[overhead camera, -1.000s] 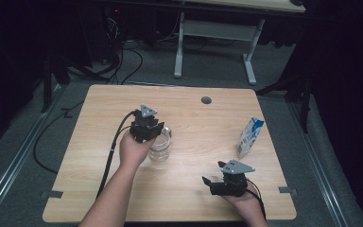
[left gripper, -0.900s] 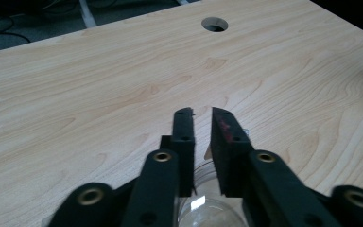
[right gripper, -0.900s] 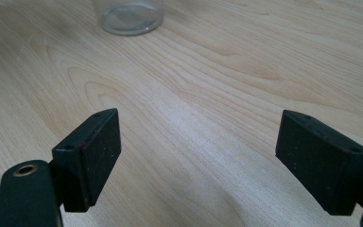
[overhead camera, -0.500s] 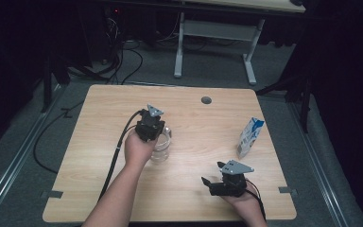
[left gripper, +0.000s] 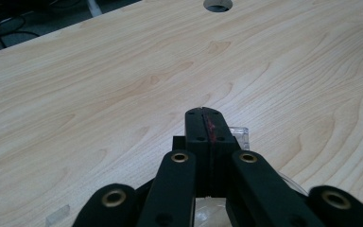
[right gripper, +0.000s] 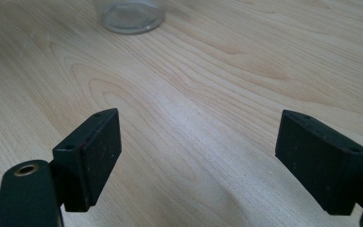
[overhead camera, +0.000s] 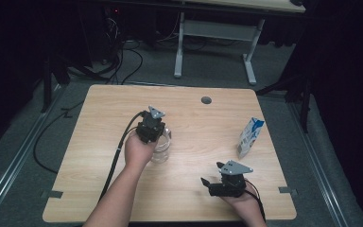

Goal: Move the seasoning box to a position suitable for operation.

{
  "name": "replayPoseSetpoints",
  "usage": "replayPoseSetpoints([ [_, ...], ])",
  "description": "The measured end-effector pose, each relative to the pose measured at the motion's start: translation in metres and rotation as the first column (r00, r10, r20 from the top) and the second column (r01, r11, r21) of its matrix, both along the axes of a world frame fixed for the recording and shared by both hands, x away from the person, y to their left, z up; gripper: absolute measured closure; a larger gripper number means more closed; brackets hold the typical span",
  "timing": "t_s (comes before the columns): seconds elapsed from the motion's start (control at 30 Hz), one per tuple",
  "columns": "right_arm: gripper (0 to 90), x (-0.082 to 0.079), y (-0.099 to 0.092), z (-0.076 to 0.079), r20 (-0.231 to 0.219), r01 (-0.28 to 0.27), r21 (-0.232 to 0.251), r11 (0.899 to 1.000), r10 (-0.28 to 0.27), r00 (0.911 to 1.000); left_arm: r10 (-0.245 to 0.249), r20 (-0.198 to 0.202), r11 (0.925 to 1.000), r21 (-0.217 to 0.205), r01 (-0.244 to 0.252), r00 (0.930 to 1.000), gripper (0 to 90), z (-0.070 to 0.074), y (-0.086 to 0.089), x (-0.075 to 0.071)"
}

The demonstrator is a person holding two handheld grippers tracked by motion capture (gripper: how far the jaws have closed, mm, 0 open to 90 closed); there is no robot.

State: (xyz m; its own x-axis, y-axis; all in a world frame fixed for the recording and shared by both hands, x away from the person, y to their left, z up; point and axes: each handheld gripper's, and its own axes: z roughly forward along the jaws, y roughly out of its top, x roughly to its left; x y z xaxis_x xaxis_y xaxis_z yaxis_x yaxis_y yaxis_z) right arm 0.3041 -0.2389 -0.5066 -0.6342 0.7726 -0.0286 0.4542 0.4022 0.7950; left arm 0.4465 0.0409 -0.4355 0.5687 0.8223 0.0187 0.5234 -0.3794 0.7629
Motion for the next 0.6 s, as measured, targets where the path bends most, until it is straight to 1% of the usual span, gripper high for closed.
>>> replayPoseSetpoints([
  [0.07,15.6,0.000,0.000,0.000,0.000,-0.001,0.002,1.000,0.001,1.0000,0.010,-0.003,0.9998,-0.017,-0.010,0.9999,90.0,0.000,0.002,-0.004],
  [0.17,15.6,-0.001,0.001,0.000,-0.001,-0.002,-0.002,1.000,0.002,1.0000,0.012,-0.005,0.9995,-0.028,-0.012,0.9999,90.0,0.000,0.005,-0.011],
  [0.2,15.6,-0.001,0.002,0.000,-0.001,-0.003,-0.003,1.000,0.003,1.0000,0.013,-0.003,0.9995,-0.029,-0.013,0.9999,90.0,0.000,0.006,-0.017],
  [0.23,15.6,-0.001,0.002,0.000,-0.001,-0.003,-0.003,1.000,0.003,1.0000,0.013,-0.003,0.9995,-0.029,-0.013,0.9999,90.0,0.000,0.006,-0.017],
  [0.37,15.6,-0.001,0.002,0.000,-0.002,-0.004,-0.002,1.000,0.004,1.0000,0.018,0.002,0.9993,-0.032,-0.018,0.9998,90.0,0.000,0.007,-0.028],
  [0.47,15.6,-0.001,0.002,0.000,-0.001,-0.004,-0.001,1.000,0.004,1.0000,0.018,0.014,0.9996,-0.021,-0.018,0.9997,90.0,0.000,0.008,-0.037],
  [0.53,15.6,-0.001,0.002,0.000,-0.002,-0.003,-0.004,1.000,0.003,1.0000,0.013,0.015,0.9997,-0.023,-0.012,0.9998,90.0,-0.001,0.009,-0.044],
  [0.57,15.6,-0.001,0.002,0.000,-0.002,-0.003,-0.004,1.000,0.003,1.0000,0.013,0.015,0.9997,-0.023,-0.012,0.9998,90.0,-0.001,0.009,-0.044],
  [0.6,15.6,-0.001,0.003,0.000,-0.002,-0.005,-0.008,1.000,0.005,1.0000,0.009,0.016,0.9996,-0.026,-0.008,0.9998,90.0,-0.001,0.009,-0.048],
])
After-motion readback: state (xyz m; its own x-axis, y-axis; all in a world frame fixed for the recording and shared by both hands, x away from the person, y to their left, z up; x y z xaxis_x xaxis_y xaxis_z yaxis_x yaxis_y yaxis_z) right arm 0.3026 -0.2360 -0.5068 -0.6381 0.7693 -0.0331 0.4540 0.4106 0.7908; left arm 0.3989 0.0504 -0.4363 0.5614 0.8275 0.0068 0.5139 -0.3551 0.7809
